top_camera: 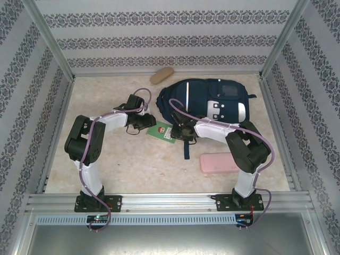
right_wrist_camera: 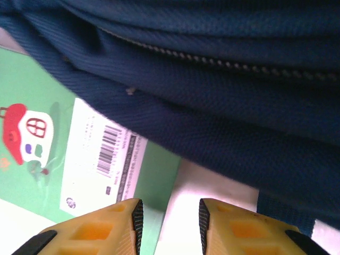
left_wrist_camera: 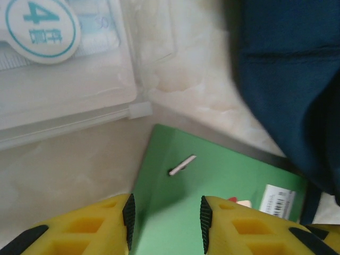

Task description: Pack the student bag

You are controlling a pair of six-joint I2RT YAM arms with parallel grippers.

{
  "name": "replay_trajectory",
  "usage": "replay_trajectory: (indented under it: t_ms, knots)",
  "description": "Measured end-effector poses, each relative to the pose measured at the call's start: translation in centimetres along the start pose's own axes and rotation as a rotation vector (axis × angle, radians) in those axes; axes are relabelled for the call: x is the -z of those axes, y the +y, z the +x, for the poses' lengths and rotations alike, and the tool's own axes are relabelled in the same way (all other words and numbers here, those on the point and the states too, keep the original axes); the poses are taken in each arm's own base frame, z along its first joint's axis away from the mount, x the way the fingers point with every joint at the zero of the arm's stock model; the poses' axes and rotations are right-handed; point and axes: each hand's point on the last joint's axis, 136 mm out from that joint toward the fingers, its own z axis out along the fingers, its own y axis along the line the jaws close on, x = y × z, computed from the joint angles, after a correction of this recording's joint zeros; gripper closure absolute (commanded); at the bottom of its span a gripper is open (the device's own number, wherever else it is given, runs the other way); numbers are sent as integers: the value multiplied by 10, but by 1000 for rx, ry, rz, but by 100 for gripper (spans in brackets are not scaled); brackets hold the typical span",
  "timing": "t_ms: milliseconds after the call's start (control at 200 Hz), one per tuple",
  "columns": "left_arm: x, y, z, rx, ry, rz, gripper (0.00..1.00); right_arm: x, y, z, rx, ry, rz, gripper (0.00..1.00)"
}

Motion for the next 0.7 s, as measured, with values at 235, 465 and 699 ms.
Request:
replay_trajectory:
  t_ms: [235, 465, 699]
  knots:
    - [-5, 1, 1, -7, 11, -3, 60, -9, 3, 1, -1, 20, -6, 64]
    - [-5, -12, 0, 0, 15, 63, 61, -11, 9, -2, -9, 38, -32, 64]
    - [11, -44, -12, 58, -34, 257, 62, -9, 2, -2, -25, 57, -17, 64]
